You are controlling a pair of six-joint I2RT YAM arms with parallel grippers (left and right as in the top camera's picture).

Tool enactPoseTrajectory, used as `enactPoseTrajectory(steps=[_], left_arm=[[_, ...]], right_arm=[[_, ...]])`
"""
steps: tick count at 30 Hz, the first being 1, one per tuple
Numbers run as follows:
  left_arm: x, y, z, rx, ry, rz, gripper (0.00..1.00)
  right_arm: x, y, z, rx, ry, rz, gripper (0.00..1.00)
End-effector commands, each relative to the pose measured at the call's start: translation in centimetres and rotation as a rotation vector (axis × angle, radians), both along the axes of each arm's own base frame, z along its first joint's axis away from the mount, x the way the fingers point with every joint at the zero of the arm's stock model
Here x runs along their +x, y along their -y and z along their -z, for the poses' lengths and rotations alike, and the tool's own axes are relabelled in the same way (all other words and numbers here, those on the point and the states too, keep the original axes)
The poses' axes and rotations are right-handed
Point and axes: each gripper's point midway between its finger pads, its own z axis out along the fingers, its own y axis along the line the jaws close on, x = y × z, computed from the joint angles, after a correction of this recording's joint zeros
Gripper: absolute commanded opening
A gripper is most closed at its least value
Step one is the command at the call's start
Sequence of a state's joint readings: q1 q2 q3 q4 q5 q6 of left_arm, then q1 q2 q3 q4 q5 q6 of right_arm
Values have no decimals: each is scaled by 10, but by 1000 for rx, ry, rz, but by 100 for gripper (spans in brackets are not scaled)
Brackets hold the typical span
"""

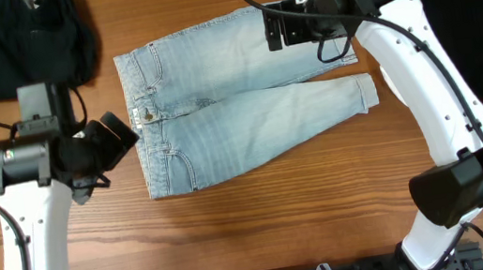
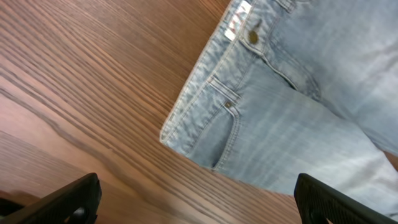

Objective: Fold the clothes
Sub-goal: 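Drag the shorts flat across the table center with the right gripper, then grasp the waistband with the left gripper and a leg hem with the right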

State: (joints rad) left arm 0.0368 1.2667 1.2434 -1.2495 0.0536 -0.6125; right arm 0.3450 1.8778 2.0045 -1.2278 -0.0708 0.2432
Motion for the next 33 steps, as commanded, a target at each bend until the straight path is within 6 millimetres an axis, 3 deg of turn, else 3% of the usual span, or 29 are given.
enactPoseTrajectory(steps=[1, 5, 10, 16, 24, 30, 33], left_arm=[[-11, 6, 7, 22, -1, -66, 100], [-15, 14, 49, 1, -43, -61, 98], [-47, 20, 91, -32, -175, -51, 84], [-91, 31, 143, -77, -320, -155, 79], [-74, 35, 192, -122, -166, -221, 74], [-67, 36, 193, -131, -133, -210, 74], [-46, 31, 188, -111, -38, -212, 77]], right_arm=[[-6, 3, 9, 16, -47, 43, 96], [-13, 8, 25, -11, -92, 52, 96], [-24, 30, 88, -36, -215, 144, 94], [-31, 67, 108, -46, -292, 279, 92], [-20, 68, 110, -33, -252, 279, 91], [-9, 66, 106, -19, -204, 270, 92], [-6, 65, 105, -19, -188, 256, 92]])
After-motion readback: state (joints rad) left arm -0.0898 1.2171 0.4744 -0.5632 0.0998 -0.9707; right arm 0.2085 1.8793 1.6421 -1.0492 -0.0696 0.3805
